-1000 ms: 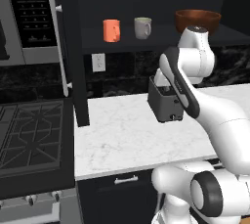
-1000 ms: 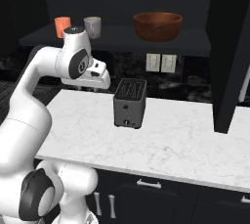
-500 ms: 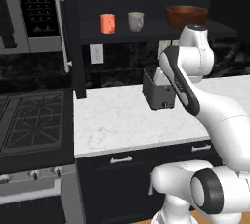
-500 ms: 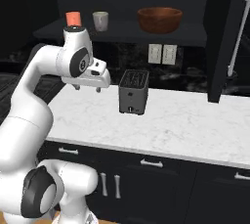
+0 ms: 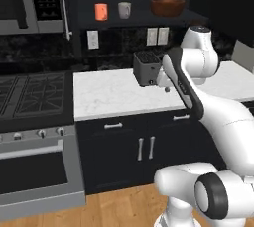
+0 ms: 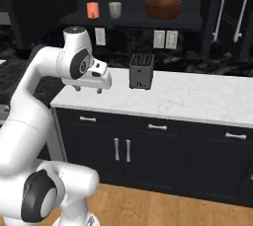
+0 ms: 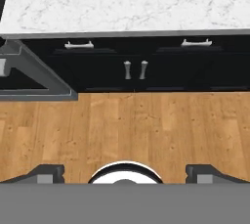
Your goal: Gather all objects into one cabinet and sort the glasses and bowls to opposite sides.
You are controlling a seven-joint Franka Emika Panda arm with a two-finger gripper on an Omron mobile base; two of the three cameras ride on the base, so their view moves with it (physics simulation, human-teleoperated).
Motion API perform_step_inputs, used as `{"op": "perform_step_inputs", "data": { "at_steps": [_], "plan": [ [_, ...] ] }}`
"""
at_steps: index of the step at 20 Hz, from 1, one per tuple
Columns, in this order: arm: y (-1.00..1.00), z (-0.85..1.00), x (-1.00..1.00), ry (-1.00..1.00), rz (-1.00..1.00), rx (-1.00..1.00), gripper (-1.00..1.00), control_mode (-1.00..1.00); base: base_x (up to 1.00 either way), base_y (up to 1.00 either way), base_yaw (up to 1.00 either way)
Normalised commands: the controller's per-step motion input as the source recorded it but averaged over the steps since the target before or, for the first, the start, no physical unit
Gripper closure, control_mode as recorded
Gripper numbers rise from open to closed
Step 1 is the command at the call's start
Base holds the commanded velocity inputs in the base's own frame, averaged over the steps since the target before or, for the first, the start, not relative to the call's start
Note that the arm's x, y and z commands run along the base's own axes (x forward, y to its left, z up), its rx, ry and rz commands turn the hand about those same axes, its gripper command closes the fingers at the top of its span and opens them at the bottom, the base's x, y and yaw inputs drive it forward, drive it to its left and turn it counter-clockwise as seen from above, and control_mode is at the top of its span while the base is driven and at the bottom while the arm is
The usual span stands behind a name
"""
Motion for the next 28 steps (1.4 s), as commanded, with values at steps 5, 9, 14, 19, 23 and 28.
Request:
{"op": "perform_step_inputs", "data": {
  "at_steps": [5,9,14,19,23,28],
  "plan": [
    [0.0,0.0,0.0,0.0,0.0,0.0,-1.0,1.0,-0.56,-0.39,-0.03],
    [0.0,0.0,0.0,0.0,0.0,0.0,-1.0,1.0,-0.26,-0.69,-0.07],
    [0.0,0.0,0.0,0.0,0.0,0.0,-1.0,1.0,0.01,-1.0,-0.09],
    [0.0,0.0,0.0,0.0,0.0,0.0,-1.0,1.0,0.08,-1.0,-0.09],
    [0.0,0.0,0.0,0.0,0.0,0.0,-1.0,1.0,0.13,-0.99,-0.06],
    [0.0,0.0,0.0,0.0,0.0,0.0,-1.0,1.0,0.28,-0.87,-0.01]
  ]
}}
